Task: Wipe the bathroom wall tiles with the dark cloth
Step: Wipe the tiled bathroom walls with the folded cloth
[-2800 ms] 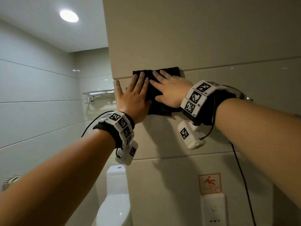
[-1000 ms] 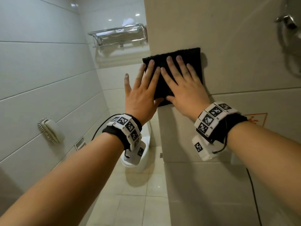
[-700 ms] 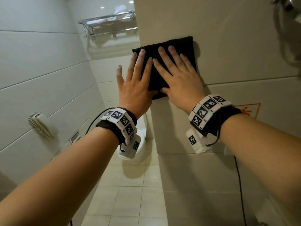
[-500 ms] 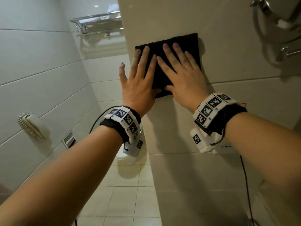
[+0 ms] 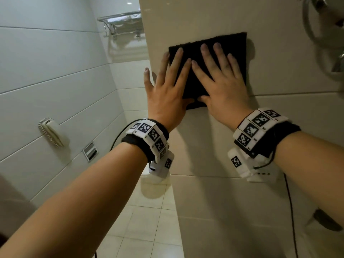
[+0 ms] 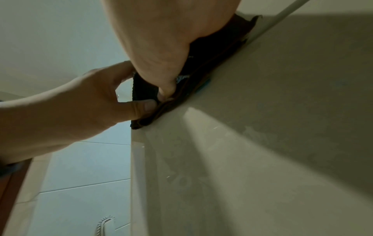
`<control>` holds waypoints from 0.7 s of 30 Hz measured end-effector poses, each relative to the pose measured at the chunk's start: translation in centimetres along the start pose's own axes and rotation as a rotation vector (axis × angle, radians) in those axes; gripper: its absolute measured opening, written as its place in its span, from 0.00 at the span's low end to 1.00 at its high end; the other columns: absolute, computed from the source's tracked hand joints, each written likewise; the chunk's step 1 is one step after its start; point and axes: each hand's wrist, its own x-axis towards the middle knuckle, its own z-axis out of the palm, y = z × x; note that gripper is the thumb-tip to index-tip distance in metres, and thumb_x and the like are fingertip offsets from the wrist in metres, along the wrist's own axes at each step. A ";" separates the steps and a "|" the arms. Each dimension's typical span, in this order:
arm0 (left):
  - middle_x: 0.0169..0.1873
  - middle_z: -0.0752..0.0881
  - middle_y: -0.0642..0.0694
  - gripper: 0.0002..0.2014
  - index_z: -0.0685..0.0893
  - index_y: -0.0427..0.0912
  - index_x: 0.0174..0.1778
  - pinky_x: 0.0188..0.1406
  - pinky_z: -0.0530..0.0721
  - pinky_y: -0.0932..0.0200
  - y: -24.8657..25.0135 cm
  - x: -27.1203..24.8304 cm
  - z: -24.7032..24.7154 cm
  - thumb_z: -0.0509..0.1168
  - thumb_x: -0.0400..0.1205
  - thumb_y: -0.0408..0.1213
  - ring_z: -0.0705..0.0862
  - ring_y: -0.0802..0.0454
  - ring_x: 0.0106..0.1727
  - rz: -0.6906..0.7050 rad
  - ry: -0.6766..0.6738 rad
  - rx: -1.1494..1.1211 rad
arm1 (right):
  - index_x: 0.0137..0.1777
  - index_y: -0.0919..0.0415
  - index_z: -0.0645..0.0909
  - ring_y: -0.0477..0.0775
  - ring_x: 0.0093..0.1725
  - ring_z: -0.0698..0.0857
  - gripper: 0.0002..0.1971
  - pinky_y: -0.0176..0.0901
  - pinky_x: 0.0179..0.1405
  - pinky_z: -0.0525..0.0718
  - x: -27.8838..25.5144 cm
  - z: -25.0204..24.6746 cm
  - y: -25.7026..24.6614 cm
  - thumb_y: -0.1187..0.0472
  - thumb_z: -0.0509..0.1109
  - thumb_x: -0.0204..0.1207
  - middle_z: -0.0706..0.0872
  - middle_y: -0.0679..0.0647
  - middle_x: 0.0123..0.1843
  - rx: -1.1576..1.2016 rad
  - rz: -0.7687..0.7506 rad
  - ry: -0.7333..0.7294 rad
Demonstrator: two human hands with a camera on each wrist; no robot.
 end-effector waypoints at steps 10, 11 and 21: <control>0.88 0.53 0.47 0.45 0.58 0.50 0.87 0.80 0.57 0.28 -5.7 -1.3 -0.2 0.69 0.75 0.55 0.50 0.41 0.88 -0.022 -0.035 -0.040 | 0.87 0.52 0.49 0.64 0.87 0.43 0.47 0.60 0.85 0.44 2.7 1.0 -5.3 0.48 0.74 0.75 0.44 0.58 0.89 0.019 -0.005 0.027; 0.88 0.53 0.48 0.45 0.58 0.50 0.87 0.80 0.56 0.29 -5.9 -1.3 -0.1 0.70 0.75 0.55 0.50 0.42 0.88 -0.022 -0.034 -0.048 | 0.88 0.52 0.49 0.64 0.87 0.43 0.47 0.60 0.85 0.43 2.8 1.1 -5.5 0.48 0.74 0.75 0.44 0.58 0.89 0.014 -0.005 0.024; 0.88 0.51 0.46 0.46 0.57 0.49 0.88 0.80 0.58 0.30 -6.1 -1.5 0.7 0.72 0.76 0.53 0.49 0.41 0.88 -0.010 -0.014 -0.090 | 0.88 0.52 0.48 0.63 0.87 0.42 0.47 0.60 0.85 0.44 2.7 0.5 -5.6 0.48 0.73 0.76 0.43 0.57 0.89 0.016 0.012 -0.018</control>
